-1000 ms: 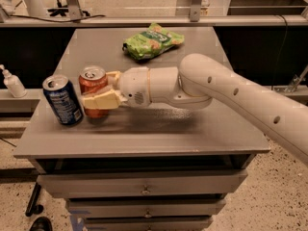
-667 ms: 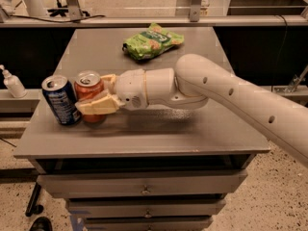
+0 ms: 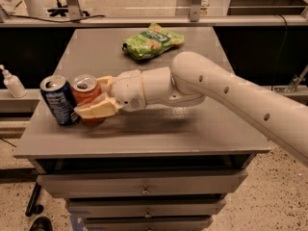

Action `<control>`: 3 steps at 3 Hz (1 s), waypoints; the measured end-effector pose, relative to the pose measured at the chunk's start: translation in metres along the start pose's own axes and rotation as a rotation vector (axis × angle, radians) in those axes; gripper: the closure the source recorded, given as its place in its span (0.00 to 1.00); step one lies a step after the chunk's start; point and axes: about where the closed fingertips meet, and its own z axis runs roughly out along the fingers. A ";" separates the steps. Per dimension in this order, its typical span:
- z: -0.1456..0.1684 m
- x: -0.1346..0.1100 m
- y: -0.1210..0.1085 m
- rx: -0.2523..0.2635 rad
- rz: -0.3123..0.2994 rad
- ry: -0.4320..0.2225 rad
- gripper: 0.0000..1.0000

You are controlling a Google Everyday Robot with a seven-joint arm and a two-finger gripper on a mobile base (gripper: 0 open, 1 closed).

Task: Move coke can near pepsi can

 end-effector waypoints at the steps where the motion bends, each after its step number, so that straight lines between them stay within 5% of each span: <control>1: -0.001 0.002 -0.001 -0.002 -0.016 0.016 0.12; 2: -0.006 0.003 -0.008 0.020 -0.017 0.033 0.00; 3: -0.016 0.002 -0.016 0.045 -0.016 0.054 0.00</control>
Offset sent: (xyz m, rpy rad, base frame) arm 0.0214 -0.0176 -0.0006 -0.0492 -0.0263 -0.0585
